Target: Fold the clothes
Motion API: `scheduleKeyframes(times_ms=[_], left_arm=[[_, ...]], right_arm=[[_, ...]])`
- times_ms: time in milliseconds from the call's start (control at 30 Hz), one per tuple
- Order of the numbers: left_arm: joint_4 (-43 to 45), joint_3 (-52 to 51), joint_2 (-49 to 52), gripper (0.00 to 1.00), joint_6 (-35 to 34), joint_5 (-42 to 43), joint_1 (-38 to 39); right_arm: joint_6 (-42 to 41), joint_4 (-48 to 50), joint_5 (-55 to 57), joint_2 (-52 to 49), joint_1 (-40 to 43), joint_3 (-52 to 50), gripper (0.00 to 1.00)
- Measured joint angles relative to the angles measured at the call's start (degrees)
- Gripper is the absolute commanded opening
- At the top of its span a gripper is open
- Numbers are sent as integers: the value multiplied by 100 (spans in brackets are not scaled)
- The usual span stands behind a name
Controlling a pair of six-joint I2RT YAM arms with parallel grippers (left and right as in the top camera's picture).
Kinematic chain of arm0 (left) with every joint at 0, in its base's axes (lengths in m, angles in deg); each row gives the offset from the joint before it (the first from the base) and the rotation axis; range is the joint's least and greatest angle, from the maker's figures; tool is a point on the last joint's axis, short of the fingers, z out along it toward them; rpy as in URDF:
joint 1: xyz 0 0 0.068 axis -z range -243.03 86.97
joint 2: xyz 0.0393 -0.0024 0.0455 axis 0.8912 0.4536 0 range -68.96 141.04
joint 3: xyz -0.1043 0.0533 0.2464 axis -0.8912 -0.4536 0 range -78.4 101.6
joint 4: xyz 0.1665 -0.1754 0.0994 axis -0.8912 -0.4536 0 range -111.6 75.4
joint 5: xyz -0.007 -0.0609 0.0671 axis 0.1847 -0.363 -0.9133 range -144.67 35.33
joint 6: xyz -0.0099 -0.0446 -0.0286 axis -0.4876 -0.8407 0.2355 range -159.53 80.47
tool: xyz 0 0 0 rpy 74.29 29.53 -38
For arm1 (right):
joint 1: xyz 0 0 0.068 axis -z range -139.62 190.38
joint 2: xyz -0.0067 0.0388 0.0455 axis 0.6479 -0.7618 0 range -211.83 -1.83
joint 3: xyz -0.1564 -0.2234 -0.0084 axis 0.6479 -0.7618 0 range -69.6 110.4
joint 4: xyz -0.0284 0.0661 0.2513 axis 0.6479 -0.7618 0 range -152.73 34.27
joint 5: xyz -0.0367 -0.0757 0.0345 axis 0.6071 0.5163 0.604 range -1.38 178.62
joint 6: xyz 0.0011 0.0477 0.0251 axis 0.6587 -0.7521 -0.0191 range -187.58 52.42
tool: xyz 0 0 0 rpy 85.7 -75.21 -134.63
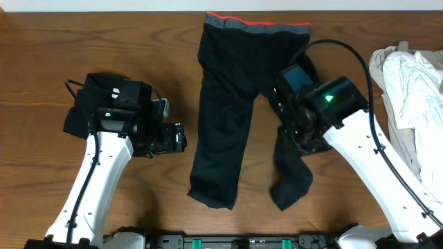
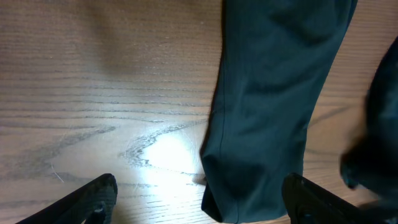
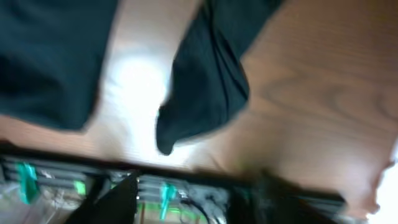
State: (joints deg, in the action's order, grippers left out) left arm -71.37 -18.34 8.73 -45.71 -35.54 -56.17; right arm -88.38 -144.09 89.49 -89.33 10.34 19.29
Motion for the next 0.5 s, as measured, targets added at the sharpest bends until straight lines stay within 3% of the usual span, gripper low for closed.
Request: scheduleKeyframes(times_ms=[100, 233, 333, 400, 500], left_arm=[[9, 0, 0, 87, 0, 0, 0], [11, 0, 0, 87, 0, 2, 0], [28, 0, 0, 88, 0, 2, 0], [28, 0, 0, 88, 0, 0, 0], [28, 0, 0, 88, -2, 0, 0]], right_arm=[[-55, 415, -59, -13, 407, 0, 68], [-146, 745, -177, -146, 1115, -26, 55], [-227, 800, -227, -411, 1499, -131, 63], [-240, 813, -249, -675, 1644, -258, 76], [-175, 894, -269, -1119, 1685, -459, 79]])
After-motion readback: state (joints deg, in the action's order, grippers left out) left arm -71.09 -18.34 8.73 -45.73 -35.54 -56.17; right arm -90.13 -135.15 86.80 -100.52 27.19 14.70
